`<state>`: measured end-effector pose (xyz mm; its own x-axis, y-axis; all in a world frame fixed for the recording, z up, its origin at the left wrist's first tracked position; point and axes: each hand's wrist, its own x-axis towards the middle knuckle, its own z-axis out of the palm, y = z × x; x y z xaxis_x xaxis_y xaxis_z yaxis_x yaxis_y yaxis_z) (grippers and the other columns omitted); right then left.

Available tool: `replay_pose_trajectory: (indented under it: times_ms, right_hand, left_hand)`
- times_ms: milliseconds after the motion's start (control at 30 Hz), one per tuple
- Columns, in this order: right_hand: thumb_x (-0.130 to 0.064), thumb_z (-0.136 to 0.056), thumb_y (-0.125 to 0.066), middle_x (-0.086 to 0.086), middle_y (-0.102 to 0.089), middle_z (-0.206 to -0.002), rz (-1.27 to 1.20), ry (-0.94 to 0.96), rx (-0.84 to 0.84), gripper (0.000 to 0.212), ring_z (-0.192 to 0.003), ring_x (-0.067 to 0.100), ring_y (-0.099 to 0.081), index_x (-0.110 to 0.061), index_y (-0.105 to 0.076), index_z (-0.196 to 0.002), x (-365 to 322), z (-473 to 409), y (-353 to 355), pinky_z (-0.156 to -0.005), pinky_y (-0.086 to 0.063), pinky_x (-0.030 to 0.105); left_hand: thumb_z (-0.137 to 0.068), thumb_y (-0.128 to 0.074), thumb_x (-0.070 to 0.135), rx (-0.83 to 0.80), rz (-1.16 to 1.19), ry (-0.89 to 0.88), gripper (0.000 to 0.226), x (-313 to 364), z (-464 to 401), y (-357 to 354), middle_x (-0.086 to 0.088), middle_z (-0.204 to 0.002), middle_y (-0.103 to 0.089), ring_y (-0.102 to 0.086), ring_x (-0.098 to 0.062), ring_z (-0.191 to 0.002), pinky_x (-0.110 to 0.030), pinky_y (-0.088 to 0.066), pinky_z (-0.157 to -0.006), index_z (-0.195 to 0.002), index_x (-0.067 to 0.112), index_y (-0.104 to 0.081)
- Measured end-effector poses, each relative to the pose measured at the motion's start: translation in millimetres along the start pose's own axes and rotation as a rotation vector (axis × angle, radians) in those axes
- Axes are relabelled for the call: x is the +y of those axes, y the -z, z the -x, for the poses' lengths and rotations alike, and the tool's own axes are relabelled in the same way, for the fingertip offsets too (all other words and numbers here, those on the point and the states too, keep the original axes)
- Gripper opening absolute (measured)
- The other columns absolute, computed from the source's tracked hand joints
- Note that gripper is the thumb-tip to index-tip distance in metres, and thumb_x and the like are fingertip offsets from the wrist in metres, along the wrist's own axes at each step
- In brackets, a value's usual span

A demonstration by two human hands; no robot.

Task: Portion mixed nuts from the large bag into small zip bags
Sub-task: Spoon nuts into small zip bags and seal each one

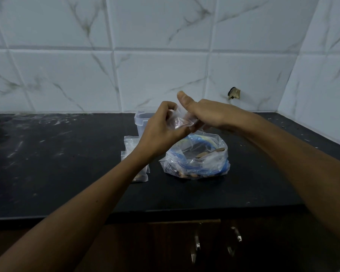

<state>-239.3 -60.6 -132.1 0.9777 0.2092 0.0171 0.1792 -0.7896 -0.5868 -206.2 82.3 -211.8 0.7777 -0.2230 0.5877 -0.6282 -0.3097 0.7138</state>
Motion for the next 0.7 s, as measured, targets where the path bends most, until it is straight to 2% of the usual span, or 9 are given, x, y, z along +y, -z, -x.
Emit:
replay_pose_trajectory:
  times_ms: [133, 200, 267, 400, 500, 533, 600, 667, 700]
  right_hand:
    - [-0.086, -0.076, -0.005, 0.001, -0.069, -0.09, 0.063, 0.028, -0.014, 0.097, -0.096, 0.02, -0.065, -0.021, -0.07, -0.108, 0.1, -3.9, -3.8, -0.099, -0.045, 0.043]
    - [-0.094, -0.063, -0.001, 0.004, -0.068, -0.095, 0.118, 0.03, -0.009, 0.112, -0.1, 0.023, -0.063, -0.02, -0.068, -0.114, 0.0, -5.7, -5.6, -0.101, -0.043, 0.046]
    - [-0.095, -0.059, 0.0, 0.005, -0.068, -0.097, 0.138, 0.015, -0.008, 0.114, -0.097, 0.02, -0.062, -0.017, -0.068, -0.109, 2.1, -6.1, -4.7, -0.098, -0.045, 0.044]
    - [-0.076, -0.085, -0.009, 0.0, -0.066, -0.095, 0.028, 0.019, -0.012, 0.086, -0.093, 0.014, -0.061, -0.016, -0.066, -0.107, 4.9, -5.5, -3.4, -0.092, -0.047, 0.036]
    - [-0.066, -0.093, -0.028, -0.001, -0.065, -0.1, -0.117, 0.079, 0.111, 0.06, -0.093, 0.018, -0.065, -0.018, -0.064, -0.102, 11.7, -9.5, 2.8, -0.088, -0.052, 0.038]
    - [-0.06, -0.095, -0.033, -0.001, -0.064, -0.101, -0.069, 0.079, 0.163, 0.051, -0.092, 0.018, -0.066, -0.018, -0.061, -0.102, 18.5, -11.5, 5.2, -0.084, -0.054, 0.038]
    - [-0.05, -0.097, -0.04, 0.002, -0.063, -0.104, 0.259, 0.024, 0.148, 0.039, -0.09, 0.02, -0.062, -0.017, -0.059, -0.106, 38.0, -14.7, 7.0, -0.077, -0.049, 0.036]
    - [-0.047, -0.097, -0.044, 0.005, -0.063, -0.106, 0.62, -0.113, -0.022, 0.036, -0.087, 0.021, -0.057, -0.017, -0.06, -0.107, 60.7, -15.1, -0.6, -0.072, -0.044, 0.032]
    - [-0.049, -0.095, -0.046, 0.004, -0.063, -0.099, 0.725, -0.192, -0.099, 0.036, -0.083, 0.02, -0.056, -0.018, -0.061, -0.107, 69.9, -13.6, -6.9, -0.068, -0.042, 0.031]
  left_hand:
    - [-0.071, -0.082, 0.047, 0.002, -0.011, 0.011, 0.065, 5.5, -0.2, -2.4, 0.009, -0.101, -0.064, -0.061, 0.003, -0.091, -0.015, -0.05, -0.075, -0.12, 0.019, -0.049]
    - [-0.073, -0.08, 0.049, 0.042, -0.022, -0.007, 0.059, 8.2, -0.5, -3.4, 0.01, -0.098, -0.065, -0.062, 0.001, -0.09, -0.018, -0.051, -0.075, -0.116, 0.02, -0.052]
    - [-0.075, -0.077, 0.05, 0.09, -0.025, -0.026, 0.051, 8.5, -0.1, -2.8, 0.01, -0.088, -0.065, -0.061, -0.002, -0.081, -0.02, -0.051, -0.068, -0.11, 0.019, -0.055]
    - [-0.078, -0.078, 0.043, 0.063, -0.007, -0.012, 0.048, 3.7, 0.5, -1.3, 0.011, -0.093, -0.067, -0.062, 0.002, -0.083, -0.012, -0.048, -0.069, -0.112, 0.017, -0.057]
    - [-0.077, -0.079, 0.045, 0.038, -0.024, 0.022, 0.051, -4.5, 0.4, 0.8, 0.01, -0.098, -0.066, -0.062, 0.0, -0.088, -0.014, -0.05, -0.072, -0.114, 0.019, -0.057]
    - [-0.076, -0.078, 0.046, 0.03, -0.02, 0.05, 0.052, -8.0, 0.7, 2.6, 0.011, -0.099, -0.065, -0.061, 0.001, -0.089, -0.014, -0.05, -0.073, -0.114, 0.019, -0.056]
    - [-0.077, -0.077, 0.047, 0.005, -0.024, 0.101, 0.052, -15.5, 2.7, 7.1, 0.014, -0.099, -0.062, -0.059, 0.003, -0.089, -0.014, -0.049, -0.074, -0.116, 0.019, -0.056]
    - [-0.078, -0.073, 0.049, -0.013, -0.056, 0.122, 0.054, -22.8, 5.9, 10.8, 0.017, -0.099, -0.059, -0.057, 0.003, -0.091, -0.014, -0.045, -0.073, -0.119, 0.019, -0.056]
    - [-0.077, -0.071, 0.052, -0.017, -0.063, 0.127, 0.055, -25.6, 7.4, 12.3, 0.017, -0.1, -0.058, -0.057, 0.003, -0.093, -0.015, -0.045, -0.074, -0.119, 0.019, -0.055]
